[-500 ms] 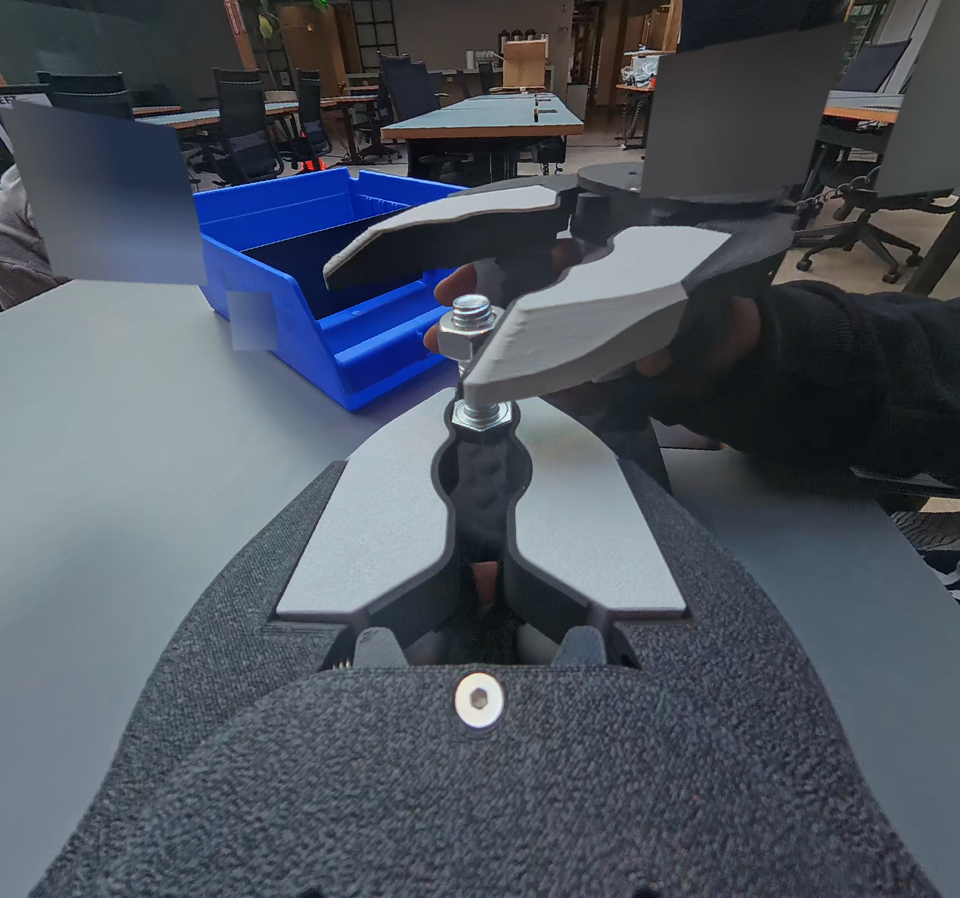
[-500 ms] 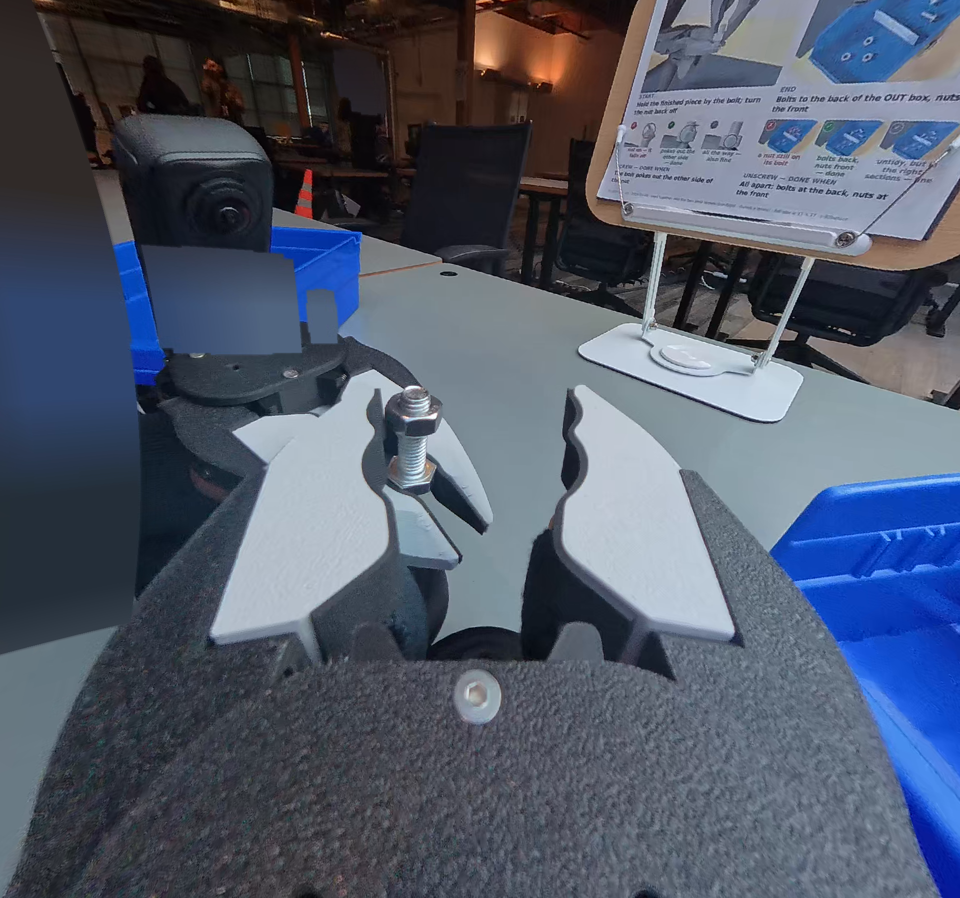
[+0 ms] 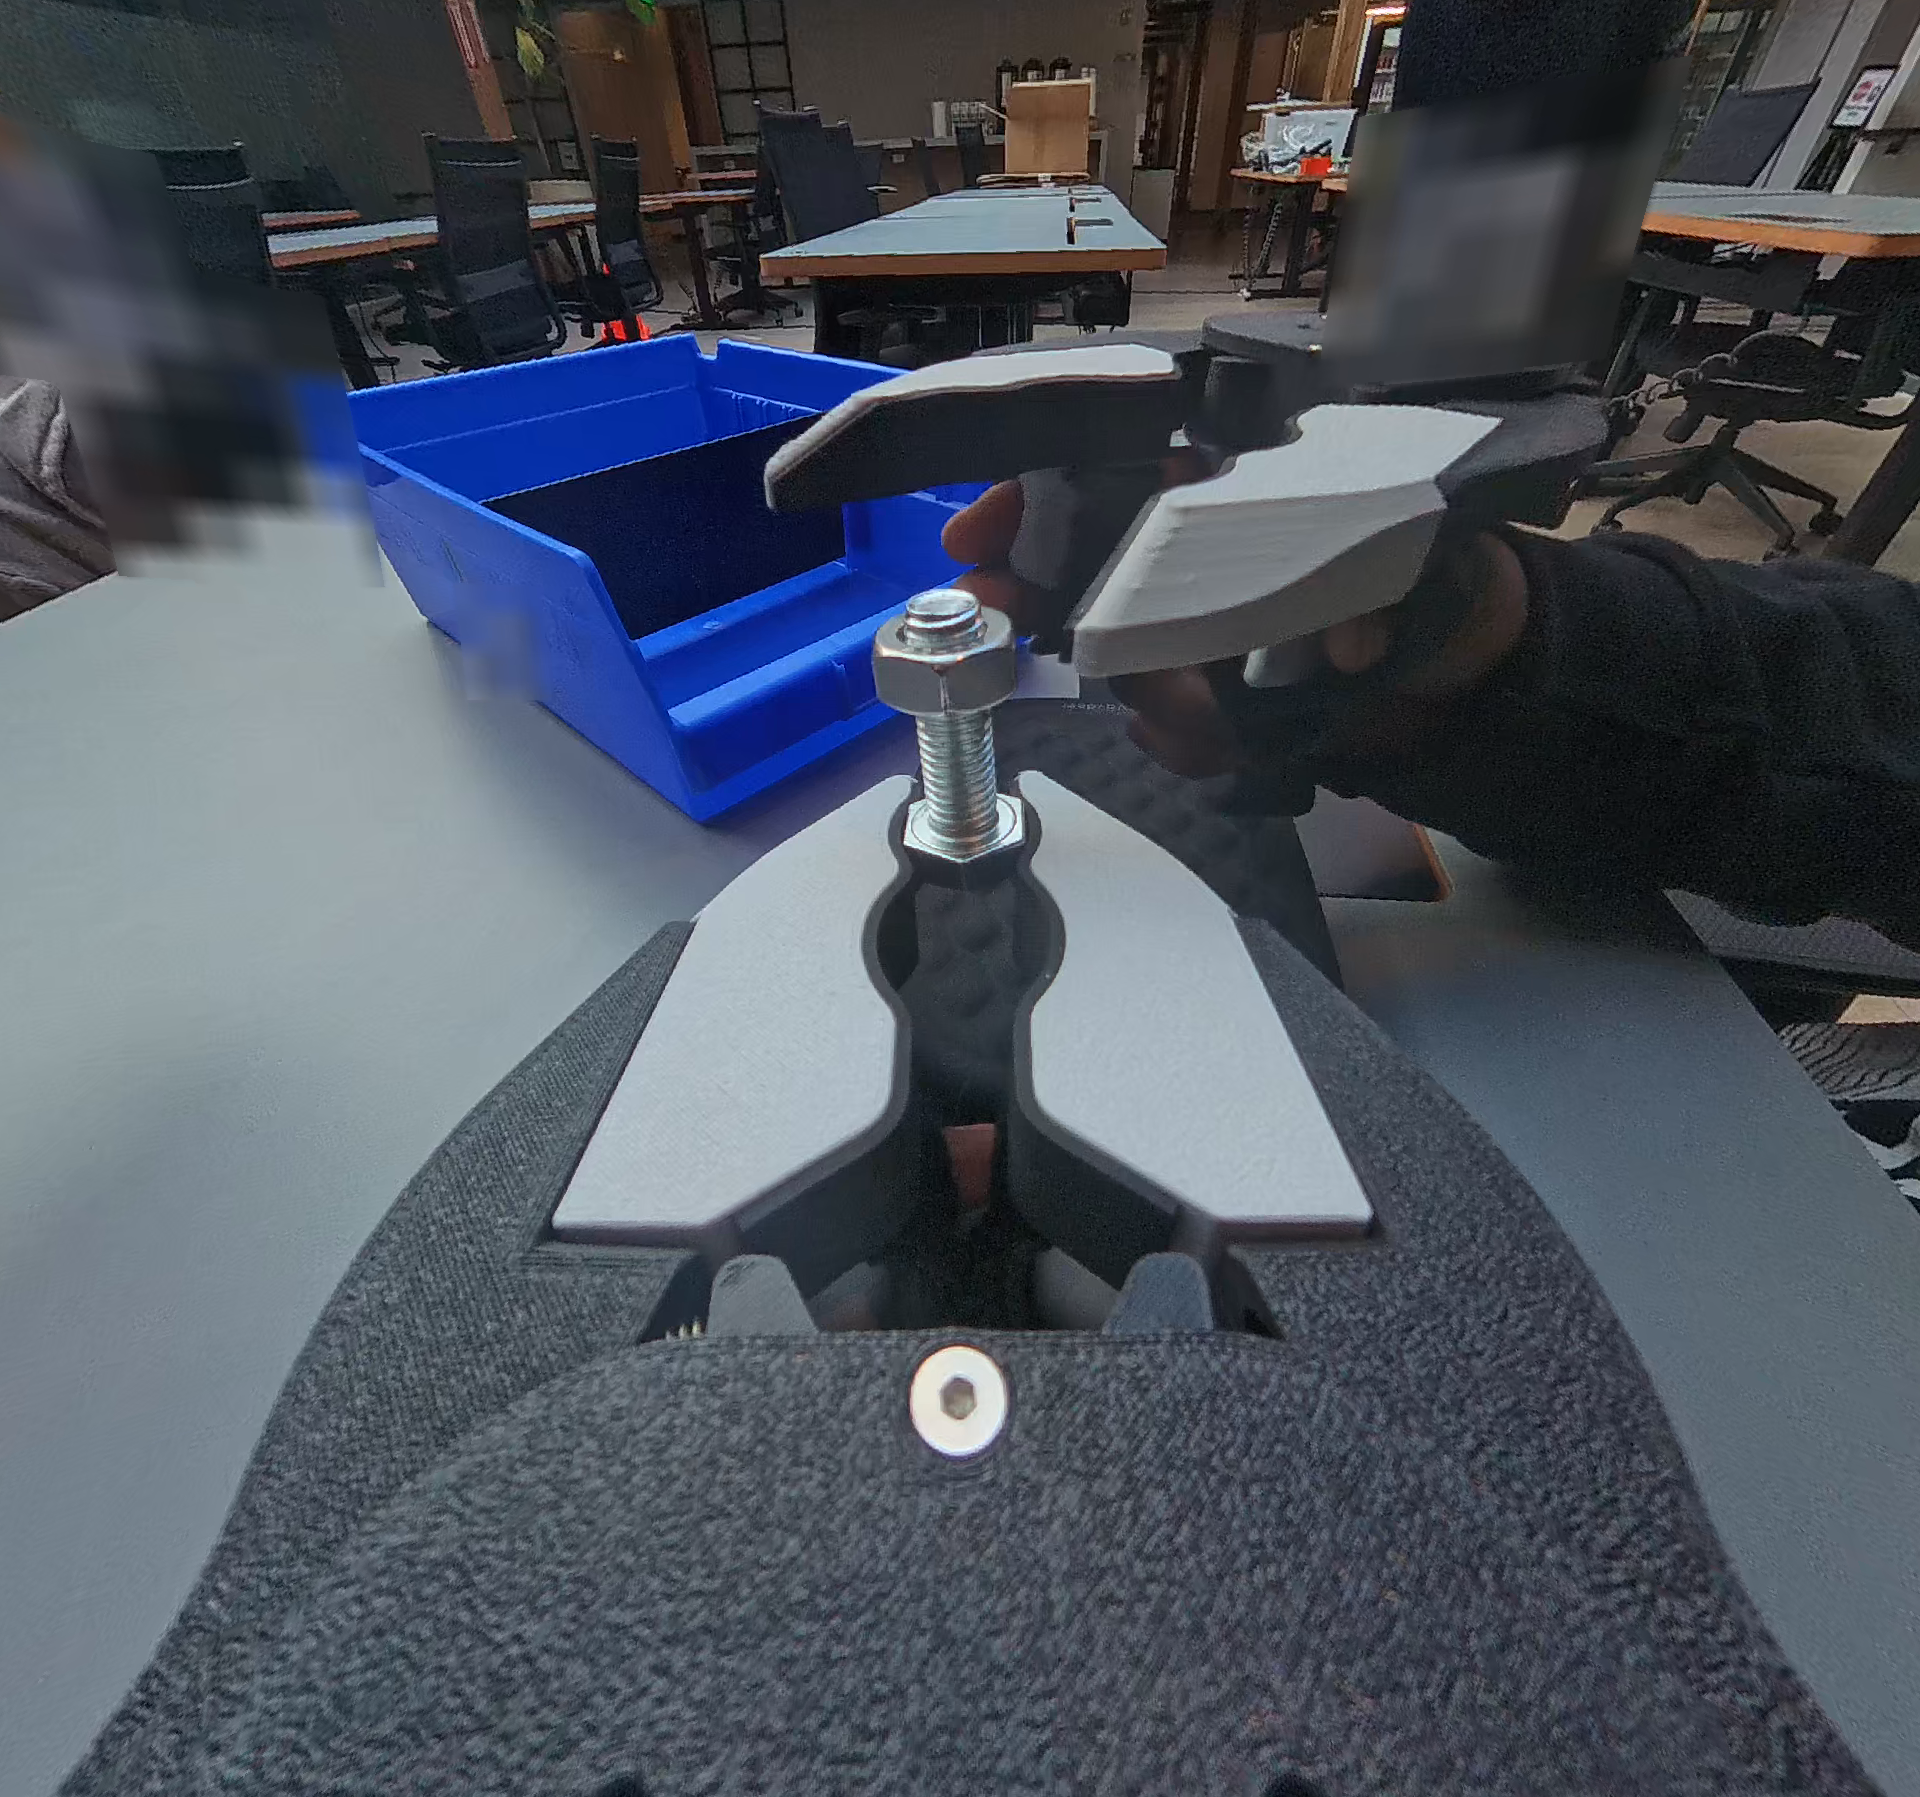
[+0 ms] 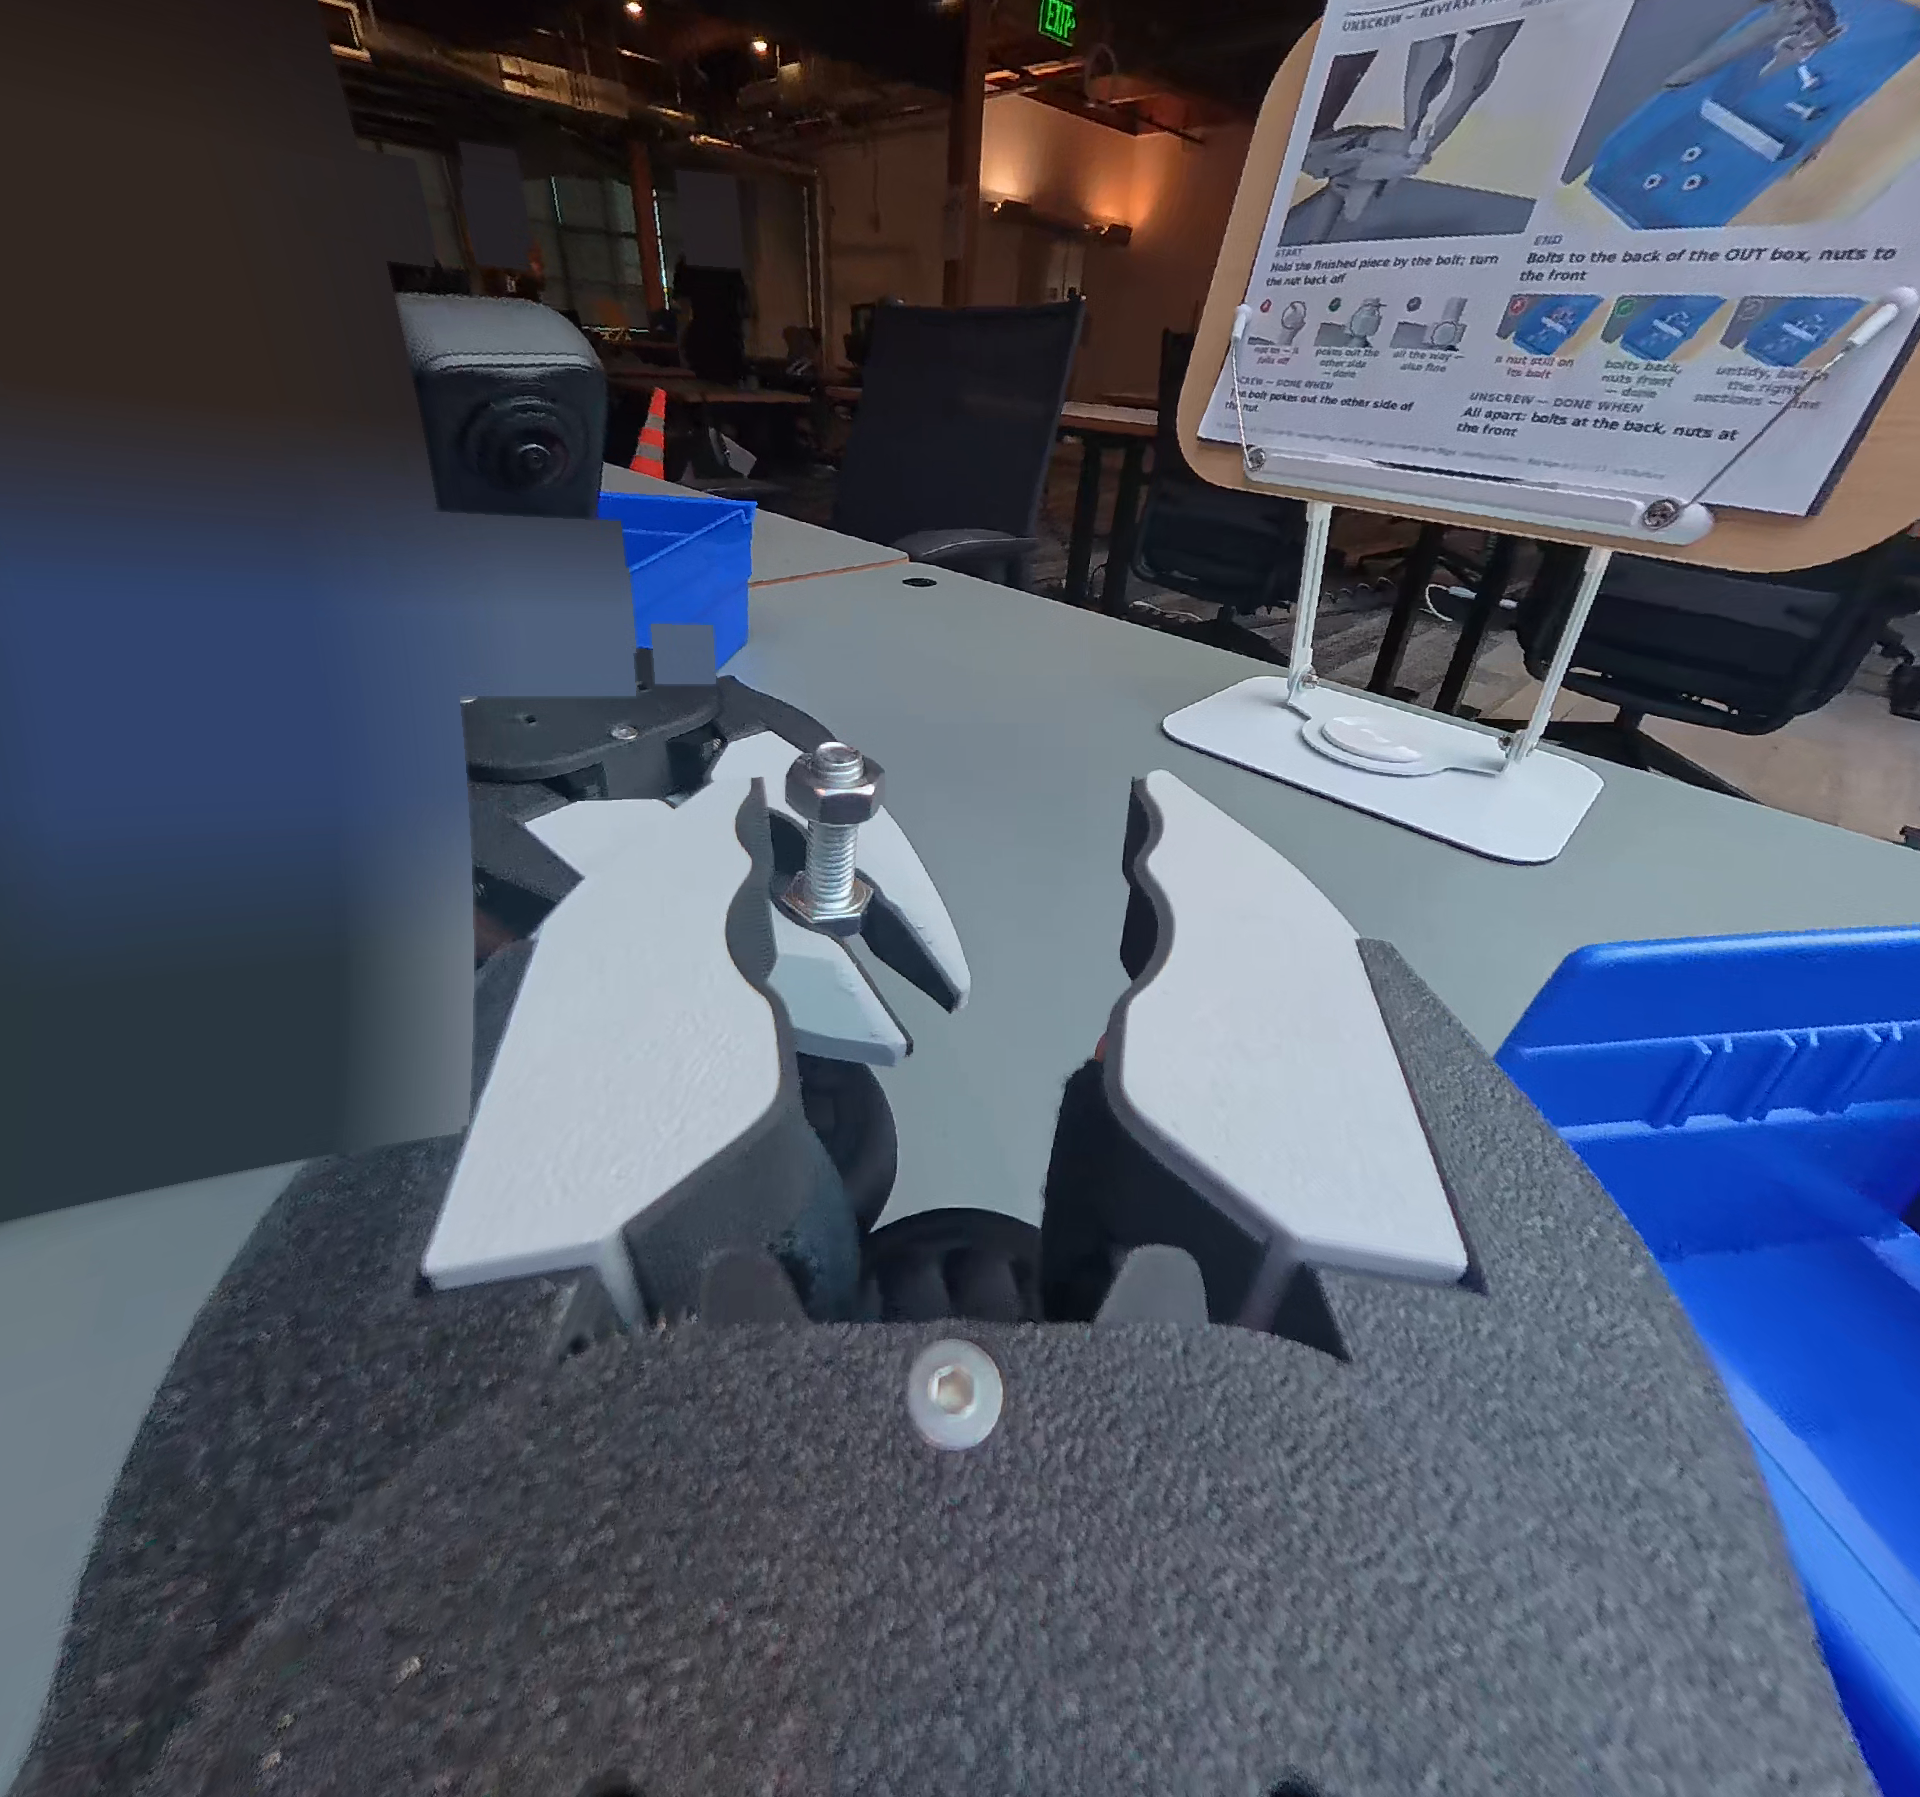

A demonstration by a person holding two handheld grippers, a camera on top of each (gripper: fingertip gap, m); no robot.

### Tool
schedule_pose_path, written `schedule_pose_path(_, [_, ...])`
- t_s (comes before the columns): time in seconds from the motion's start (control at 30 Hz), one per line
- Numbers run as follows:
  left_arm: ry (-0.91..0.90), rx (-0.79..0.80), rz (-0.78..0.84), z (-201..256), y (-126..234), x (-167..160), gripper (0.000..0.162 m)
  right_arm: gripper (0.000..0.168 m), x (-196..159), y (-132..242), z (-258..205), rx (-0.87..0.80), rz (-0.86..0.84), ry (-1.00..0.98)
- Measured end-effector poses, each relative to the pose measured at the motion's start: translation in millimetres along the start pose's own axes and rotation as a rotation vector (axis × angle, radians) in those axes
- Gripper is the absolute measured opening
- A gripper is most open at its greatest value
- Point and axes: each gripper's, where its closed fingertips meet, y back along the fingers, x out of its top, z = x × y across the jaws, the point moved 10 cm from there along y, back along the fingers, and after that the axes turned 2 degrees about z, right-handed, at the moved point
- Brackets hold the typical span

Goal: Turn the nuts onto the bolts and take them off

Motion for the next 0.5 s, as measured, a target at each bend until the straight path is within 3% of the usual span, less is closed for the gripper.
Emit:
schedule_pose_path(0.27, [-0.005,0.000,-0.003,0,0,0,0.013,0.065,1,-27,-8,-0.016,-0.026,0.016])
schedule_pose_path(0.5, [-0.003,-0.001,-0.005,0,-1,0,0.014,0.062,1,-16,-3,-0.022,-0.031,0.009])
